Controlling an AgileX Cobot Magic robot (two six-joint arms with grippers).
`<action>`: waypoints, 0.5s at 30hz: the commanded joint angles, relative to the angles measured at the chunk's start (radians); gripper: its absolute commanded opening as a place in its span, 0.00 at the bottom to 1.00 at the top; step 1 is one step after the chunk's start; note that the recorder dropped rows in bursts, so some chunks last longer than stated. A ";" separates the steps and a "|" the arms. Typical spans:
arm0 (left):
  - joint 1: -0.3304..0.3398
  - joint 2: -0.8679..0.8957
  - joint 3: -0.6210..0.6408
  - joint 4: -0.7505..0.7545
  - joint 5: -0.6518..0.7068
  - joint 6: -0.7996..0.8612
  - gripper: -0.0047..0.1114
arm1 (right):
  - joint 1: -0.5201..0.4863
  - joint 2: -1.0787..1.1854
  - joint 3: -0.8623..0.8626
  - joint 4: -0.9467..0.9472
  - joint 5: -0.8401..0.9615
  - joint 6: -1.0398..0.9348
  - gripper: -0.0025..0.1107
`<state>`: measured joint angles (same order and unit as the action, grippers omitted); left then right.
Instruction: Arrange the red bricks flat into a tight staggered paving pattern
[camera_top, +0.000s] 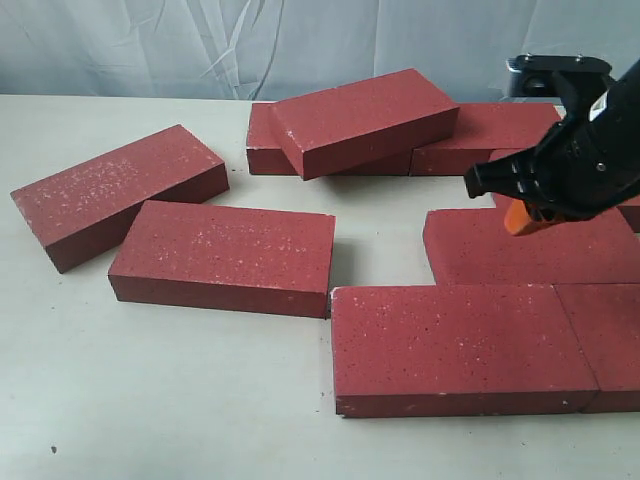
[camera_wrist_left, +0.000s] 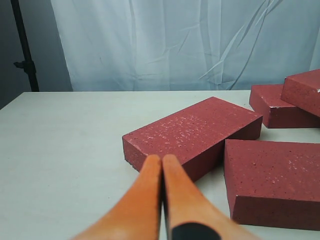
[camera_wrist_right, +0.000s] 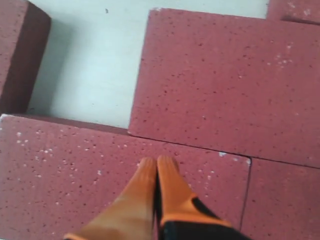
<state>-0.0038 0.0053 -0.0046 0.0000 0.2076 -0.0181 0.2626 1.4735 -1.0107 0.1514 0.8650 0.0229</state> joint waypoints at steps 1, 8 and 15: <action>-0.009 -0.005 0.005 0.000 -0.004 -0.002 0.04 | -0.052 -0.023 0.033 -0.047 -0.031 -0.028 0.02; -0.009 -0.005 0.005 0.000 -0.004 -0.002 0.04 | -0.052 -0.023 0.041 -0.063 -0.091 -0.023 0.02; -0.009 -0.005 0.005 0.000 -0.004 -0.002 0.04 | -0.052 -0.021 0.041 0.051 -0.248 -0.023 0.02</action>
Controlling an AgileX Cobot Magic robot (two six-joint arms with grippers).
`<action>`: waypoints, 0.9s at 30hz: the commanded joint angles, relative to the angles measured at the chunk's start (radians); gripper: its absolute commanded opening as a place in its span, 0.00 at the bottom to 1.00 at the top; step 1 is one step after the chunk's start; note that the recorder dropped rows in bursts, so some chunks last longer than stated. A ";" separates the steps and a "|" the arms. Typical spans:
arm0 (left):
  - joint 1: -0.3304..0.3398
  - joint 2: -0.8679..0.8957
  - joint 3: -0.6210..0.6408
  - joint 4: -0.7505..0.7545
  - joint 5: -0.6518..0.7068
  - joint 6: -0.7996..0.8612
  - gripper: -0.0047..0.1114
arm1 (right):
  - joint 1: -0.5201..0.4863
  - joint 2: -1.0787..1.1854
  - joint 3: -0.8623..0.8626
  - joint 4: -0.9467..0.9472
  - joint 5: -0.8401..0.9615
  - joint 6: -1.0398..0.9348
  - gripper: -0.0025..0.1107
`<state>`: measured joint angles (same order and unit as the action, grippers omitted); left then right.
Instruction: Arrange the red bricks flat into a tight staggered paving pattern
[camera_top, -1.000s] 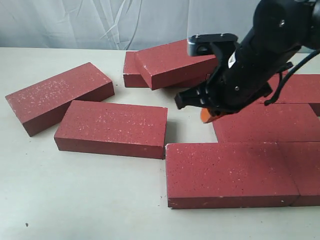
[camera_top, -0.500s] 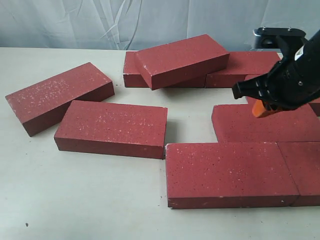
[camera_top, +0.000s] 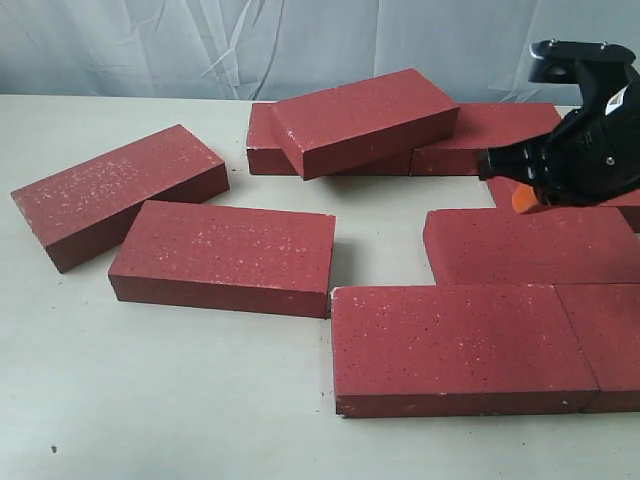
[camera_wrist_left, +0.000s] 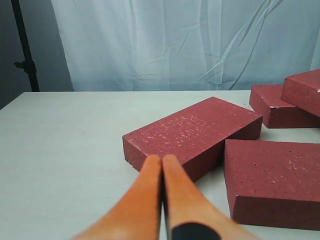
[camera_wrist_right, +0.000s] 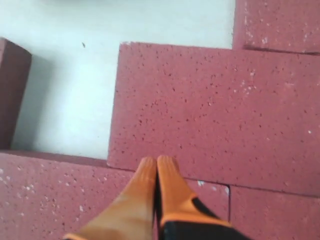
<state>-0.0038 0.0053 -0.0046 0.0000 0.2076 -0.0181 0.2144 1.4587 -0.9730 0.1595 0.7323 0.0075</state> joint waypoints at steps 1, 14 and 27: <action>-0.009 -0.005 0.005 0.000 -0.004 -0.002 0.04 | -0.004 -0.006 0.004 0.054 -0.141 -0.008 0.02; -0.009 -0.005 0.005 0.007 -0.010 -0.002 0.04 | -0.004 0.000 -0.035 0.138 -0.004 -0.063 0.02; -0.009 -0.005 0.005 -0.130 -0.096 0.001 0.04 | -0.004 0.000 -0.076 0.163 0.061 -0.085 0.02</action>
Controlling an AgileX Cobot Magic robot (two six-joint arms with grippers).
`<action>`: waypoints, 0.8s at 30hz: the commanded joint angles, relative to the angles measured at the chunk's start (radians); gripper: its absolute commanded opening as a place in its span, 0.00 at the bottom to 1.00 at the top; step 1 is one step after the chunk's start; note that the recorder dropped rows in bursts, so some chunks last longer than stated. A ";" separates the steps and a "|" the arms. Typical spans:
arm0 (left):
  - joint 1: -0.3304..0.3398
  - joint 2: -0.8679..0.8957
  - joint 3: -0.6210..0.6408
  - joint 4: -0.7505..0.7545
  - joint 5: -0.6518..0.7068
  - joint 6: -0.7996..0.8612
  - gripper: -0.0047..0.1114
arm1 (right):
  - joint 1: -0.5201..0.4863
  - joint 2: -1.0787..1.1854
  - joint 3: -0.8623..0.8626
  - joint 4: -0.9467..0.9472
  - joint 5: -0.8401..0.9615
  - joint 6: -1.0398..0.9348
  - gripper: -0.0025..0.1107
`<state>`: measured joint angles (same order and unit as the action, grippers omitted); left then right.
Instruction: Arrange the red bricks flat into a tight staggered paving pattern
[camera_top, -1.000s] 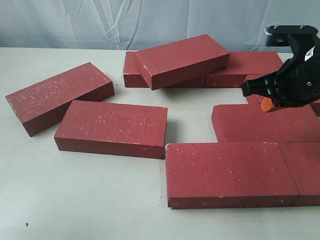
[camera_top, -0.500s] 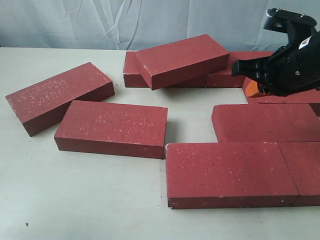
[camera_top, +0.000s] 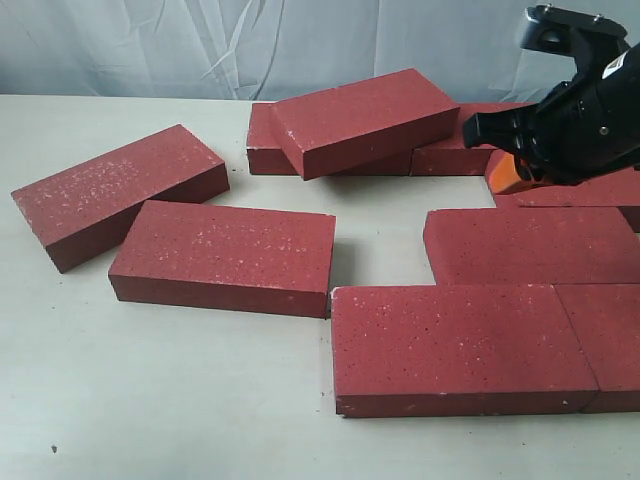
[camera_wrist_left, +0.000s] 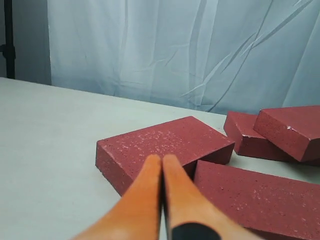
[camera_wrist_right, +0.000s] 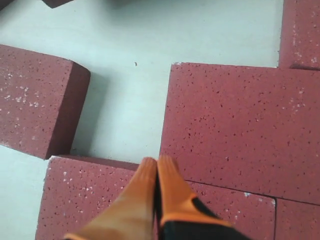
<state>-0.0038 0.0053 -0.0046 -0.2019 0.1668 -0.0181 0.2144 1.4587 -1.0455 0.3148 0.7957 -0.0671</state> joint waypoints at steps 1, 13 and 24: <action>-0.009 -0.005 0.005 0.079 -0.063 0.001 0.04 | -0.004 0.000 -0.004 0.008 -0.002 -0.010 0.02; -0.009 -0.005 0.002 0.149 -0.229 0.001 0.04 | -0.004 0.000 -0.004 0.012 0.002 -0.010 0.02; -0.009 0.132 -0.207 0.240 -0.026 0.001 0.04 | -0.002 0.000 -0.004 0.012 0.004 -0.010 0.02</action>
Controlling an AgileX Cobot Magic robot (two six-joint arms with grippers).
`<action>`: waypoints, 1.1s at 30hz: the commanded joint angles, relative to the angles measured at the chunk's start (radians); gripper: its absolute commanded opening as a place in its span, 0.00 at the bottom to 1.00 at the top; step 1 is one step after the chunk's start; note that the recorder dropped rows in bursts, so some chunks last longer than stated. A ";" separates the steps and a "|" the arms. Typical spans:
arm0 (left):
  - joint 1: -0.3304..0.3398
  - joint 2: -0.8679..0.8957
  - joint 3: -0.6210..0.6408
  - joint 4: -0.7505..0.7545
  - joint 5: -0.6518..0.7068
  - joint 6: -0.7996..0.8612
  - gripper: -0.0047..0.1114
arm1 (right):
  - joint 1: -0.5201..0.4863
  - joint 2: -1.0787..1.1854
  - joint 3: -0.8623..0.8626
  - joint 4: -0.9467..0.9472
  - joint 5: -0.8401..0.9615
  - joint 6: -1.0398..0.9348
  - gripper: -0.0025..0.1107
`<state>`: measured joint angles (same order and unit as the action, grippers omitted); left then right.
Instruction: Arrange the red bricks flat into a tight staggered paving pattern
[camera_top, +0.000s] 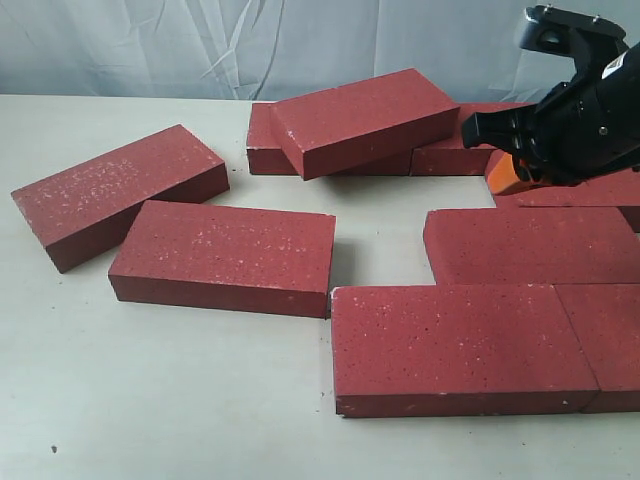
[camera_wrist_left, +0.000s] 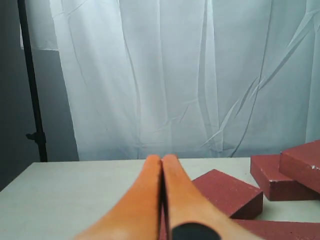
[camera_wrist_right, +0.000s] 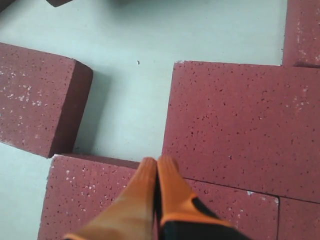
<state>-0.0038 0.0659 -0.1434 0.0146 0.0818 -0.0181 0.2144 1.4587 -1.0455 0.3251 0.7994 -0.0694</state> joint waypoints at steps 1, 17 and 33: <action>-0.009 0.086 -0.078 0.023 0.059 0.001 0.04 | -0.002 0.000 -0.004 0.002 0.000 -0.008 0.02; -0.009 0.141 -0.089 0.008 0.153 -0.005 0.04 | -0.002 0.000 -0.004 0.000 0.009 -0.008 0.02; -0.009 0.766 -0.248 -0.044 0.394 -0.005 0.04 | -0.002 0.000 -0.004 0.006 0.014 -0.008 0.02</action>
<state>-0.0038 0.7641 -0.3633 -0.0056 0.4522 -0.0185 0.2144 1.4587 -1.0455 0.3273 0.8137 -0.0709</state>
